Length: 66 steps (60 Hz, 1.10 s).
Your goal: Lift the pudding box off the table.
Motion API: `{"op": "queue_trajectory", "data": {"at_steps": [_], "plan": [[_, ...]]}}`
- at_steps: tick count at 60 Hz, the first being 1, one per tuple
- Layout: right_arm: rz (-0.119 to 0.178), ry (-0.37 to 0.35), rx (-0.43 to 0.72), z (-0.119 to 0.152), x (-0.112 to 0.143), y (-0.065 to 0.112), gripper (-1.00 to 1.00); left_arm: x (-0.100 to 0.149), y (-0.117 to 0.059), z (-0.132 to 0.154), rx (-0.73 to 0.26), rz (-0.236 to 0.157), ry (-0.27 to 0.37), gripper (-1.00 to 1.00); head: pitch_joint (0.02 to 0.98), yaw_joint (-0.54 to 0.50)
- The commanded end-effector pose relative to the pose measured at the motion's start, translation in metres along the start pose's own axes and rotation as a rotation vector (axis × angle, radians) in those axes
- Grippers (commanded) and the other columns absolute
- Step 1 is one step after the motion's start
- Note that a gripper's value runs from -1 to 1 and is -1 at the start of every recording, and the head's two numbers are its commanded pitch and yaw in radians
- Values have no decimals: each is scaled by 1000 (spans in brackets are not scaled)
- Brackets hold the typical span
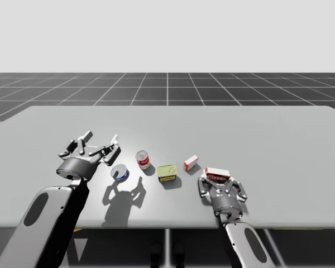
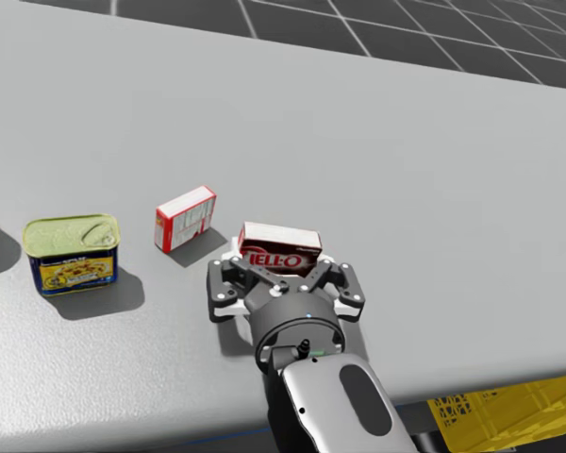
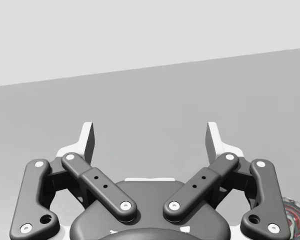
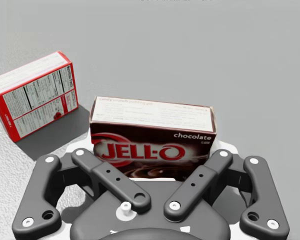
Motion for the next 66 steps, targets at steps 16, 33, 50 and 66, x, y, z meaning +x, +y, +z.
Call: {"op": "queue_trajectory", "data": {"at_steps": [16, 33, 50, 66], "plan": [[-20, 17, -44, 0, -8, -2, 1000, -1, -2, 0, -5, -6, 1, -1000, 577, -390], [-28, 1, -40, 0, -8, -2, 1000, -2, -2, 0, -5, -10, 2, -1000, 441, -388], [3, -65, -28, 6, 12, -5, 1000, -1, -2, 0, -5, -6, 2, -1000, 423, -386], [21, -184, -29, 13, 61, -11, 1000, -1, -1, 0, -2, -4, 1, -1000, 422, -388]]}}
